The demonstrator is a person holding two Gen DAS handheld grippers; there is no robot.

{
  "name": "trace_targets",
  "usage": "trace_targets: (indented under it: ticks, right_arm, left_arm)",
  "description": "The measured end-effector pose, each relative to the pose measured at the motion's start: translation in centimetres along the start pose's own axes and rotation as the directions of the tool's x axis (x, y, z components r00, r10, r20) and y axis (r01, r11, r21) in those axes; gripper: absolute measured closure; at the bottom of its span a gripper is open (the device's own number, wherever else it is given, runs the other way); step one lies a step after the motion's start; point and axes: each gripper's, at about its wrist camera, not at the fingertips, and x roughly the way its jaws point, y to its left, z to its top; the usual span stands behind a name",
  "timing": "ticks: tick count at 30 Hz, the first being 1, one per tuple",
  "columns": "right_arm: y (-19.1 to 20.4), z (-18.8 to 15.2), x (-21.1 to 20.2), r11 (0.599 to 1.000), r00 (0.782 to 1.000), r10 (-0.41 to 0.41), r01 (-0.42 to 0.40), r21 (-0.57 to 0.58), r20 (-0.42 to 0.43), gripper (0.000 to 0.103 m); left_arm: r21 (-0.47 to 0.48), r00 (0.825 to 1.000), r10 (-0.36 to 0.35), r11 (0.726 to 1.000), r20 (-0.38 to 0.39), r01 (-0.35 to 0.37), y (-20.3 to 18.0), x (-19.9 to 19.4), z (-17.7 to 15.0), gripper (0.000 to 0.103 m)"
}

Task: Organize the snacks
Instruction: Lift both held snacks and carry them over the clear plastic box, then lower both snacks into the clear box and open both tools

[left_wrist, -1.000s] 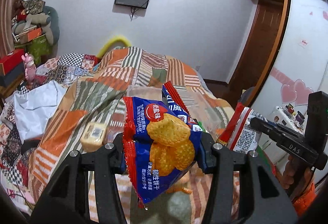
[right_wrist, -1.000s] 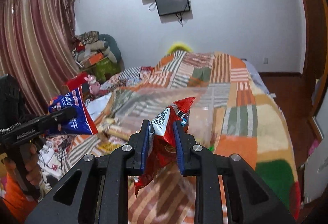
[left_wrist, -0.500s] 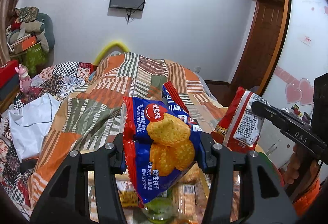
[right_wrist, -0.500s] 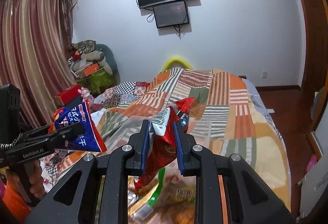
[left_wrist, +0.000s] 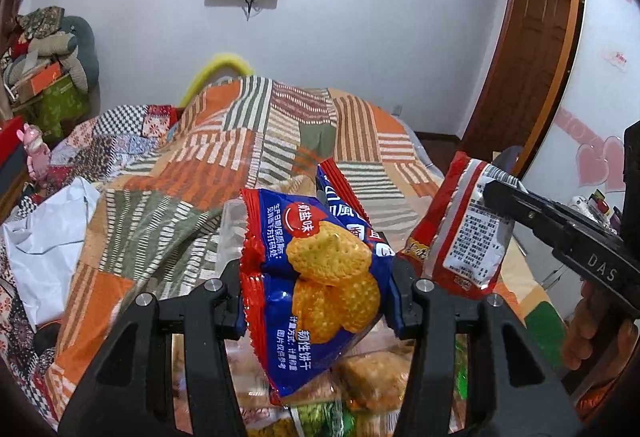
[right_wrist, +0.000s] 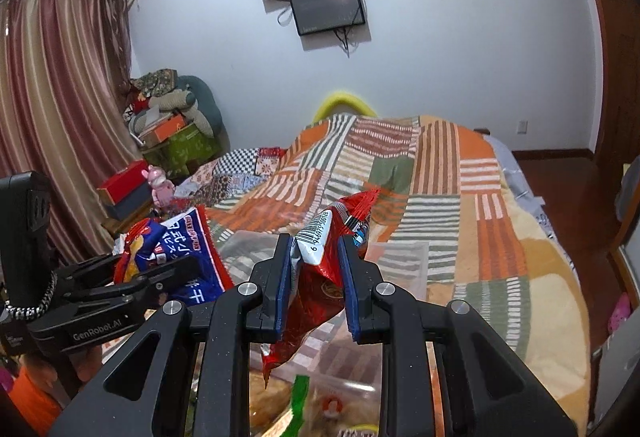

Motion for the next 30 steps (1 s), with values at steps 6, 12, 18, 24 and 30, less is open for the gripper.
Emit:
trace_targets:
  ticks: [6, 12, 18, 24, 30]
  right_arm:
    - [-1.0, -0.2, 2.5, 0.999, 0.998, 0.02, -0.018, 0.04, -0.064, 0.082]
    - [-1.6, -0.7, 4.5, 0.997, 0.989, 0.056, -0.047, 0.069, -0.139, 0.082]
    - [-1.9, -1.3, 5.8, 0.996, 0.979, 0.059, -0.046, 0.07, -0.193, 0.082]
    - [-2.7, -1.5, 6.5, 0.997, 0.972, 0.034, -0.016, 0.076, -0.235, 0.078]
    - [-3.1, -2.1, 6.2, 0.998, 0.968, -0.012, 0.026, 0.055, -0.252, 0.055]
  left_arm:
    - [-0.009, 0.997, 0.0, 1.0, -0.072, -0.001, 0.3, 3.4, 0.2, 0.053]
    - [-0.002, 0.992, -0.006, 1.0, -0.125, 0.006, 0.4, 5.4, -0.2, 0.053]
    - [0.029, 0.987, 0.015, 1.0, -0.158, -0.011, 0.1, 6.7, -0.8, 0.052]
    - [-0.018, 0.979, 0.008, 1.0, -0.203, -0.012, 0.9, 7.7, -1.5, 0.046]
    - [-0.047, 0.984, 0.015, 0.999, -0.18, -0.024, 1.6, 6.7, -1.4, 0.031]
